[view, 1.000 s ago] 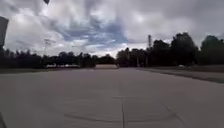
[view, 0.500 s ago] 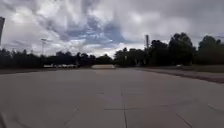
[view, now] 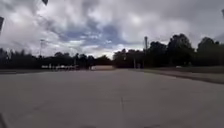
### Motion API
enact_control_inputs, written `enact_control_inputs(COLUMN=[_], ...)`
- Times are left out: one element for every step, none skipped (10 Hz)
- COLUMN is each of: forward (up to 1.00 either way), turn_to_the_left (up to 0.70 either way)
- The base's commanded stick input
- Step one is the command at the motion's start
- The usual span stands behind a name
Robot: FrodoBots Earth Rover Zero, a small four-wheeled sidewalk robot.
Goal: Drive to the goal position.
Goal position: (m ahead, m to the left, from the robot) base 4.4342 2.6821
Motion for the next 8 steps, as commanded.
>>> enact_control_inputs(forward=[1.0,1.0,1.0,1.0,1.0,1.0,1.0,1.0], turn_to_the_left=[-0.4,-0.39,-0.32,-0.01,0.01,0.03,0.01,0.07])
